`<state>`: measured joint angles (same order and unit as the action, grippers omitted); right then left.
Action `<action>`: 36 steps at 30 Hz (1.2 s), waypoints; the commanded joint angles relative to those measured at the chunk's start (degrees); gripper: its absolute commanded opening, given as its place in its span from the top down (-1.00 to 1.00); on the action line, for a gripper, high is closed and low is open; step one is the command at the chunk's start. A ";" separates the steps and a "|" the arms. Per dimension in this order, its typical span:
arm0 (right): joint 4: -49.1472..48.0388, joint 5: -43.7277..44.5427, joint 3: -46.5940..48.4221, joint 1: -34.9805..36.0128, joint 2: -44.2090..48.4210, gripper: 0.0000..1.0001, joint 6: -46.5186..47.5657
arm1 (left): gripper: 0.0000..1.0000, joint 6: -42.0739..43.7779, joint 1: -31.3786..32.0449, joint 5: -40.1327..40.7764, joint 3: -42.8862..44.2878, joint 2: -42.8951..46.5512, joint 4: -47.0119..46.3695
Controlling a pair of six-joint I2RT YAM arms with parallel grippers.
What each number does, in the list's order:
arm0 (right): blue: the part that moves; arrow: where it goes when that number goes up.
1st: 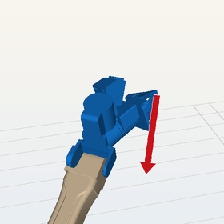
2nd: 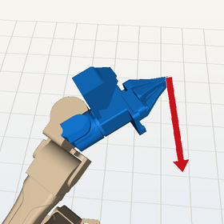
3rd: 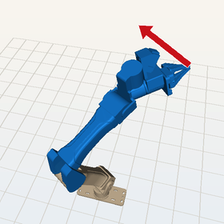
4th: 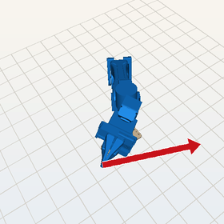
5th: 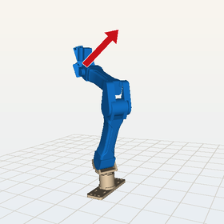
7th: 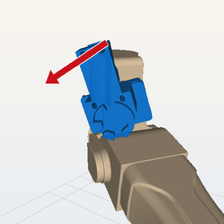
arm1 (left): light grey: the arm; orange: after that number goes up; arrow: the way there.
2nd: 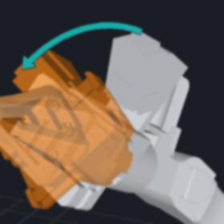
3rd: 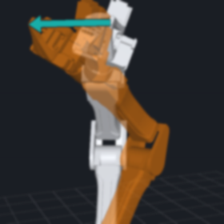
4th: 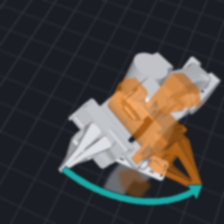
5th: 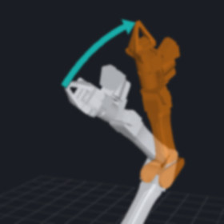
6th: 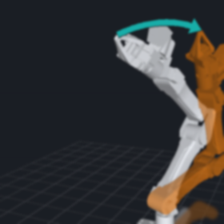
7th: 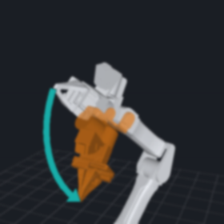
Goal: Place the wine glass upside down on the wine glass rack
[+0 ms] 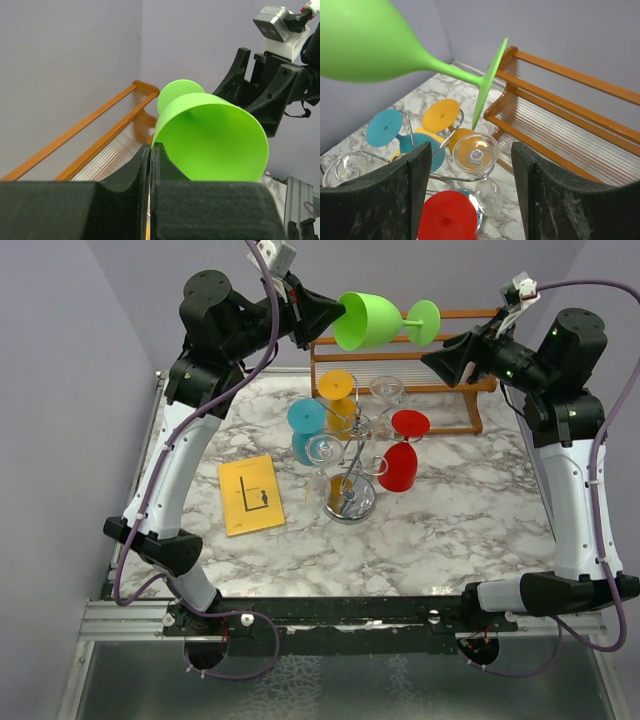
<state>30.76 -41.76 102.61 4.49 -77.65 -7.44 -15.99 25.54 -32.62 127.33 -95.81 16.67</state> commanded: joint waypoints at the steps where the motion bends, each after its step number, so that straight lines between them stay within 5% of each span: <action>1: -2.23 5.70 3.51 0.25 -0.54 -0.22 -2.37 | 1.00 2.12 0.78 1.07 0.68 0.83 -0.68; 23: -4.69 7.57 4.25 0.25 -3.35 0.29 -9.78 | 1.00 5.69 2.89 0.53 -0.77 0.98 -1.20; 36: -4.80 8.87 3.55 0.18 -3.36 0.98 -10.94 | 0.98 8.27 3.95 -0.42 -1.07 1.03 -0.62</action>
<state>27.73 -35.22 105.73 4.56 -81.01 -18.15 -9.43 29.17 -32.53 126.19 -95.79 17.19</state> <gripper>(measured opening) 0.078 0.017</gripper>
